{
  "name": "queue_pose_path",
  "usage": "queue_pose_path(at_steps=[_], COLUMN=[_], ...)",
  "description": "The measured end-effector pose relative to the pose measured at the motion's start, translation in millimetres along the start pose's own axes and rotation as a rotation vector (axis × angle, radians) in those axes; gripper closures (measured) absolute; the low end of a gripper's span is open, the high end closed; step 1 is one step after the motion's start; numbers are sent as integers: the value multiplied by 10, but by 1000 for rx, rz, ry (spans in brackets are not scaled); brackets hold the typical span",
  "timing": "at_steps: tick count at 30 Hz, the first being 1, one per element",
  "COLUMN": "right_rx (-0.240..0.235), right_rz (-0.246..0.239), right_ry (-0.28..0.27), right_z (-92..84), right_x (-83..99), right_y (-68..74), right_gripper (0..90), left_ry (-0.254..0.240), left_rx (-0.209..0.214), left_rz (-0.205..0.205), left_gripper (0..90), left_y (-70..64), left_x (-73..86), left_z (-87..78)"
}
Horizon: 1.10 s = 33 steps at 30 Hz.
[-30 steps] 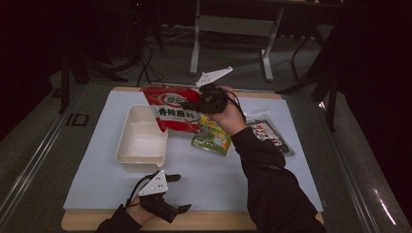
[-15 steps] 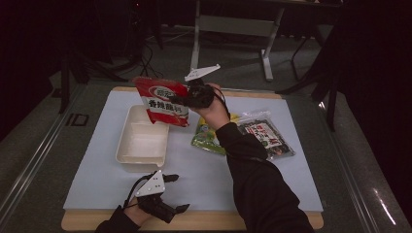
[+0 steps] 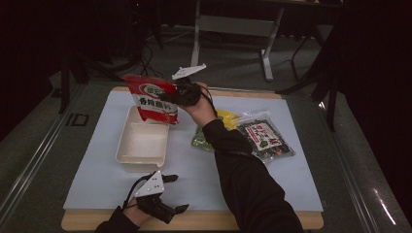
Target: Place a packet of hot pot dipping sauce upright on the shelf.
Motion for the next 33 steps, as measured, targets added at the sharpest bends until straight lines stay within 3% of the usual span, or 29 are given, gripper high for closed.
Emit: queue_pose_path(at_steps=[18, 24, 29, 33], right_rx=[1, 5, 0, 3], right_rz=[9, 3, 45, 46], right_ry=[14, 19, 16, 23], right_z=[491, 504, 503, 507], right_x=[110, 130, 142, 155], right_y=[-66, -38, -71, -72], right_gripper=[900, 900, 900, 900], left_ry=[-1, 4, 10, 11], left_rx=[2, 6, 9, 11], left_rz=[0, -1, 0, -2], left_gripper=[24, 25, 24, 25], left_y=[-6, -11, -11, -9], left_x=[14, 18, 22, 28], left_z=[-36, -30, -21, -17])
Point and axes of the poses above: each handheld gripper's, and its own axes: z roughly forward along the jaws, x roughly out of its underside, y roughly to its left, the point moved 1 cm from there along z, roughly forward along the jaws, and after that the axes turned 15 degrees about z, right-handed, at the moved point
